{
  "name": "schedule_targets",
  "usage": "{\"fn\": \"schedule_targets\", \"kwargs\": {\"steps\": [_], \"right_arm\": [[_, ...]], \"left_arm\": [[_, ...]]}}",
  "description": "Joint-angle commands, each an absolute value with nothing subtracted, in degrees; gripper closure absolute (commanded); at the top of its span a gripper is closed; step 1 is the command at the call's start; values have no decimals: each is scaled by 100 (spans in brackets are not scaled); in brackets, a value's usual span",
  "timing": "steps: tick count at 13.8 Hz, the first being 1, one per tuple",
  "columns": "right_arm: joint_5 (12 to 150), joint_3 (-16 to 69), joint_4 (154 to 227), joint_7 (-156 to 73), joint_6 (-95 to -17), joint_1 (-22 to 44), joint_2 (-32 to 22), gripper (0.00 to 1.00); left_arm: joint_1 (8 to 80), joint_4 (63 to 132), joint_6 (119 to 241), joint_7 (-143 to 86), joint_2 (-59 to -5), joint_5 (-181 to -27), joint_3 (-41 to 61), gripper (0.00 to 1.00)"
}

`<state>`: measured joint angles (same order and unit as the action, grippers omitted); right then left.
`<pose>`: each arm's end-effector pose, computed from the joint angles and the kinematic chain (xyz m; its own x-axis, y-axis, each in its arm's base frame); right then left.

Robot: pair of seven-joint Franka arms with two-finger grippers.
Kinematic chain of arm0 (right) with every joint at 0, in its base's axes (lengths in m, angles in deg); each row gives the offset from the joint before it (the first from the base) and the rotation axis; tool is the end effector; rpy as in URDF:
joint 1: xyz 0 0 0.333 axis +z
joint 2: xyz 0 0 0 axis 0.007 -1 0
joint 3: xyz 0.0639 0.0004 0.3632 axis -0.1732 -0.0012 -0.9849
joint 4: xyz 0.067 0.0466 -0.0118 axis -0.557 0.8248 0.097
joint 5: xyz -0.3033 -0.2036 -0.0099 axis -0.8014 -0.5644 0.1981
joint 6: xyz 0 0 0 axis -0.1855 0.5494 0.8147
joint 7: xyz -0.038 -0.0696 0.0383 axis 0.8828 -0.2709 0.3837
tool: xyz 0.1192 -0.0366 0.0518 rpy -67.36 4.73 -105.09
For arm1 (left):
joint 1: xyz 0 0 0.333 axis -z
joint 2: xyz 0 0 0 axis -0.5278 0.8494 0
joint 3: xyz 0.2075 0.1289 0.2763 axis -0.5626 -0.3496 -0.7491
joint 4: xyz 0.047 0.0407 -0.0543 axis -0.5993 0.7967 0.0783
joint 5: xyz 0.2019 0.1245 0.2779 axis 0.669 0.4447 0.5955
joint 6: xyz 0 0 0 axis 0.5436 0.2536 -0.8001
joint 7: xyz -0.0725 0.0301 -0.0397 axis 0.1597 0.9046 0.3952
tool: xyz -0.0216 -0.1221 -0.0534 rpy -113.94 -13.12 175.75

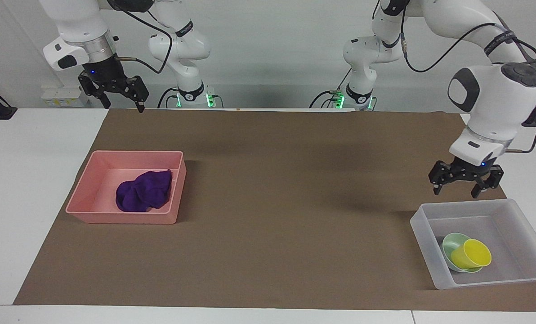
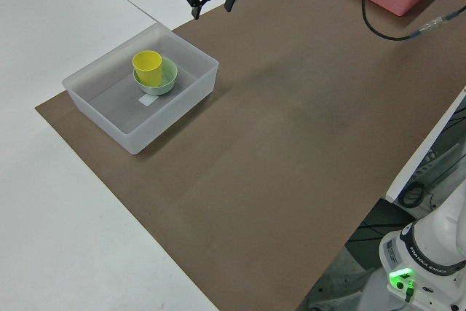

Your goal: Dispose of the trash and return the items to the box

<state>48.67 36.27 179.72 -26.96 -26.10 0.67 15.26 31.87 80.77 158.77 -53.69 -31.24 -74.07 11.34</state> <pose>0.4881 -0.0156 0.6698 0.9915 -0.1301 0.0011 -0.1301 -0.9911 0.0291 0.6287 -0.0388 0.5717 0.9330 -0.2834 0.2219 -0.2638 -0.9578 -0.1142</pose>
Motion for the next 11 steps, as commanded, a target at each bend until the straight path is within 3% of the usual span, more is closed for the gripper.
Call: {"fn": "schedule_targets", "kwargs": {"steps": [1, 5, 11], "right_arm": [[4931, 3597, 18103, -2776, -2578, -14, 1648, 0], [4923, 3597, 18120, -2784, -2578, -14, 1657, 0], [4923, 3597, 18147, -2784, -2578, -14, 1666, 0]], "left_arm": [[3457, 8613, 15616, -5051, -3812, -7469, 1048, 0], [3397, 8509, 14412, -5094, -4262, -7538, 1048, 0], [3221, 7754, 13523, -5147, -4158, -7898, 969, 0]]}}
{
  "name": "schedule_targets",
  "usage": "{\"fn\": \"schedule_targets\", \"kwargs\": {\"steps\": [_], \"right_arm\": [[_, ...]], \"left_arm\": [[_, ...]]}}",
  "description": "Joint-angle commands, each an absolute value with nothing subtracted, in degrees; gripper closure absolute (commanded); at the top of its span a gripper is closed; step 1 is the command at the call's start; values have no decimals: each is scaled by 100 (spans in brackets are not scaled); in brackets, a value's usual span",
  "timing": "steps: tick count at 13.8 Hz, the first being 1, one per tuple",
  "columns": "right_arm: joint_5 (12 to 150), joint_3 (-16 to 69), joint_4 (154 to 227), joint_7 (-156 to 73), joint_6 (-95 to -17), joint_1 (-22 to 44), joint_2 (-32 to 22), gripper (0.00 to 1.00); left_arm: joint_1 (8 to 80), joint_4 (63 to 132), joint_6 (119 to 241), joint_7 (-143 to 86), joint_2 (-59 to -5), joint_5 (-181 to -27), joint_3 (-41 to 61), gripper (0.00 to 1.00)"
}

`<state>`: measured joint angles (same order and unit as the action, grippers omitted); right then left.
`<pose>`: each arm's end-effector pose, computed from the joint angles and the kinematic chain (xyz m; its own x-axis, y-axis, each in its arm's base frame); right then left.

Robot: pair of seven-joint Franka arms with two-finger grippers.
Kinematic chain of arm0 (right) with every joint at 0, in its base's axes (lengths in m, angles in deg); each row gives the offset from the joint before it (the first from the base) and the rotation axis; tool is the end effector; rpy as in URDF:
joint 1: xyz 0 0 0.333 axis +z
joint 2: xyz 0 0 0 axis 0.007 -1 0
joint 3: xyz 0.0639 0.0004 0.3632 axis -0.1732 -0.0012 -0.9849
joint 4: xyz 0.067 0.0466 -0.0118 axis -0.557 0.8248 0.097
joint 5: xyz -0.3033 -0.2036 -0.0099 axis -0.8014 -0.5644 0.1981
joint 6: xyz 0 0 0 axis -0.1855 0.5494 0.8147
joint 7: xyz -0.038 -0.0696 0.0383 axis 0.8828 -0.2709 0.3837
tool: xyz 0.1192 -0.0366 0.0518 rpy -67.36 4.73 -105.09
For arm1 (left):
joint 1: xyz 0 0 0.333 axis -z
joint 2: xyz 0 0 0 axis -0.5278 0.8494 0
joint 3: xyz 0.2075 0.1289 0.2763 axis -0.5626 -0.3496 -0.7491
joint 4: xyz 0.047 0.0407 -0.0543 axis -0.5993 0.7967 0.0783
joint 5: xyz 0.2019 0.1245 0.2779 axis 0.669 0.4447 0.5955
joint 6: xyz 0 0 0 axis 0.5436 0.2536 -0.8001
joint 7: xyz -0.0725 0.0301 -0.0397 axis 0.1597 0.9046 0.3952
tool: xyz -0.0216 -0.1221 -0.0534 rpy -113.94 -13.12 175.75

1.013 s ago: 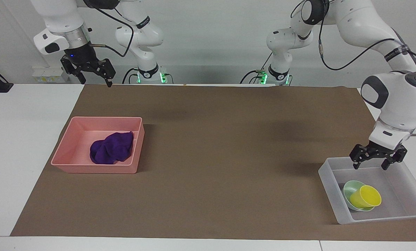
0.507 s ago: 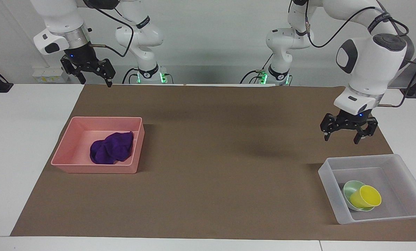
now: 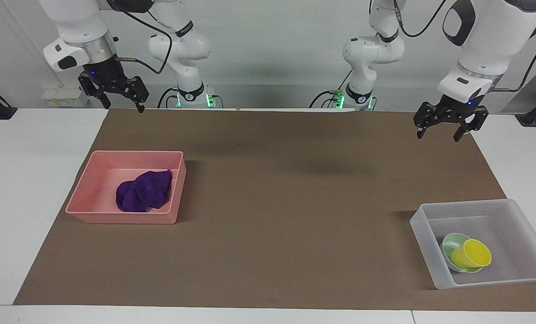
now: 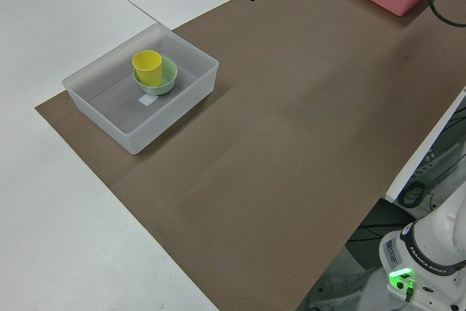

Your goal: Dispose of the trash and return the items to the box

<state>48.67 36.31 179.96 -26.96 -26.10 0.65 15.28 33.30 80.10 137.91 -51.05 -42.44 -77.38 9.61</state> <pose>0.4878 -0.0161 0.6681 0.9914 -0.1311 -0.0027 -0.1310 -0.9909 0.0295 0.5318 -0.0359 0.6512 0.9758 -0.2040 0.0793 -0.2010 -0.9786 -0.0441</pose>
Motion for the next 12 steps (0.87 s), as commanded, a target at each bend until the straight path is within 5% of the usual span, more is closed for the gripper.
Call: {"fn": "schedule_targets", "kwargs": {"steps": [1, 12], "right_arm": [[4931, 3597, 18147, -2784, -2578, -14, 1666, 0], [4923, 3605, 18156, -2784, -2578, -14, 1666, 0]], "left_arm": [[3203, 7604, 13540, -5138, -4088, -8117, 969, 0], [3107, 7963, 13241, -5446, -4324, -8058, 908, 0]]}}
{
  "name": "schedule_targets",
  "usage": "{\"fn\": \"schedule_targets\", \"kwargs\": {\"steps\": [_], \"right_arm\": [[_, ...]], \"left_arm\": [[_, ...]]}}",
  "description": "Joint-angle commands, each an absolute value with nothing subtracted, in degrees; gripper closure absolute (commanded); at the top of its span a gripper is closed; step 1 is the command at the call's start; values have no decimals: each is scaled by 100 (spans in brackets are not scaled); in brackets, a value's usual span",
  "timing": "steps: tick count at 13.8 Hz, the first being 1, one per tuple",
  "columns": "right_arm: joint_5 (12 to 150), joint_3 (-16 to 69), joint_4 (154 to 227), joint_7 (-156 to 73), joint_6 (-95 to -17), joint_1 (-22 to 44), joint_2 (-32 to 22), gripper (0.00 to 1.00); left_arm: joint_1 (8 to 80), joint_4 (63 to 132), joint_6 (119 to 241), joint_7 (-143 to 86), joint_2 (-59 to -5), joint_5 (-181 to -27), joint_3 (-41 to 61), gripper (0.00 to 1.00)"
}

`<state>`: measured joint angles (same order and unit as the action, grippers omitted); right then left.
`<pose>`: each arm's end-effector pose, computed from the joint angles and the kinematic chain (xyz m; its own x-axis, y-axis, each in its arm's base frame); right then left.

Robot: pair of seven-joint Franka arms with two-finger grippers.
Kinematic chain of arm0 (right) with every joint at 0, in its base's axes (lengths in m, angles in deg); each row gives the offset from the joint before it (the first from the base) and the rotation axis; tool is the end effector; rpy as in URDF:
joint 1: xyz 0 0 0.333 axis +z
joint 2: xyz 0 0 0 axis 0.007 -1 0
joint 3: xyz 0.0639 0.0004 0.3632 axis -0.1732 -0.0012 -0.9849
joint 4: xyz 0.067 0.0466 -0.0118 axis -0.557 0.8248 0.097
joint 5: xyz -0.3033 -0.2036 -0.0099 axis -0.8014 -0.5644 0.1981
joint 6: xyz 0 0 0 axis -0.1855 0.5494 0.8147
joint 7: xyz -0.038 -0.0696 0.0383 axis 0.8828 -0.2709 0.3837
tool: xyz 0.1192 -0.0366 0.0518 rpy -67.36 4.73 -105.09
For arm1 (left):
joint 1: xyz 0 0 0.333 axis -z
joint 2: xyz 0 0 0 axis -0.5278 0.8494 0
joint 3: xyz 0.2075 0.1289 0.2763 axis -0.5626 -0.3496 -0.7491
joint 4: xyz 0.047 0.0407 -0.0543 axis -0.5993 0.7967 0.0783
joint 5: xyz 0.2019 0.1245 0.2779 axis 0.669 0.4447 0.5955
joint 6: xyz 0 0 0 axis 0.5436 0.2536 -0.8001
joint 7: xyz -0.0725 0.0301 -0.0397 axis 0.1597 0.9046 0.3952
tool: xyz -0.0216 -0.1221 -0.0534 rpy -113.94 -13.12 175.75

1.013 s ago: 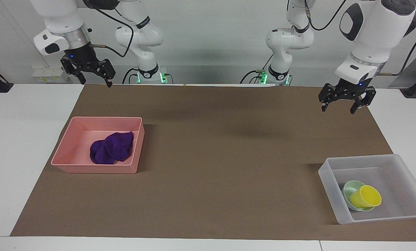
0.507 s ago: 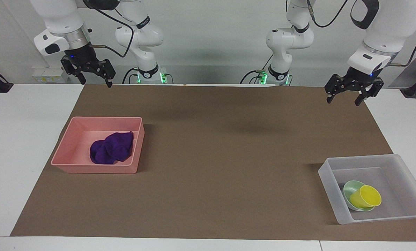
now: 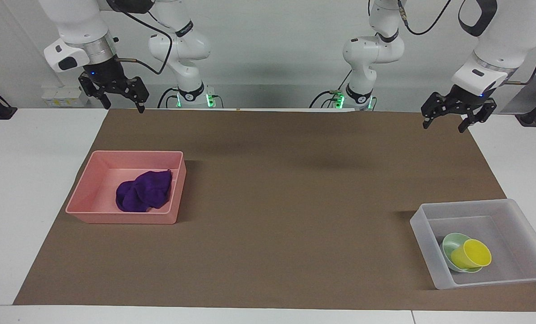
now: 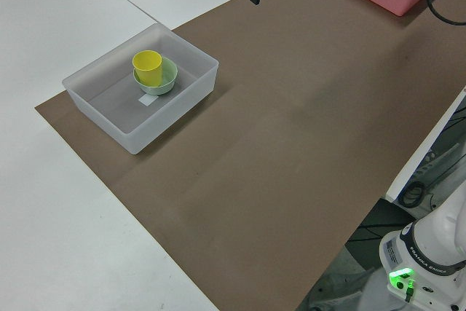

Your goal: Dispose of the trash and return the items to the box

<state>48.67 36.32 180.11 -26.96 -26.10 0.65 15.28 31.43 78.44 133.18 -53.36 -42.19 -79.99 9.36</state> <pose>0.4877 -0.0162 0.6670 0.9913 -0.1313 -0.0053 -0.1311 -0.9909 0.0297 0.5247 -0.0217 0.6540 0.9786 -0.2038 0.0282 -0.2041 -0.9789 0.0075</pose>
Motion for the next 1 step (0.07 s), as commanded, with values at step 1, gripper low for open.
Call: {"fn": "schedule_targets", "kwargs": {"steps": [1], "right_arm": [[4923, 3605, 18156, -2784, -2578, -14, 1666, 0]], "left_arm": [[3098, 7963, 13232, -5446, -4324, -8058, 908, 0]]}}
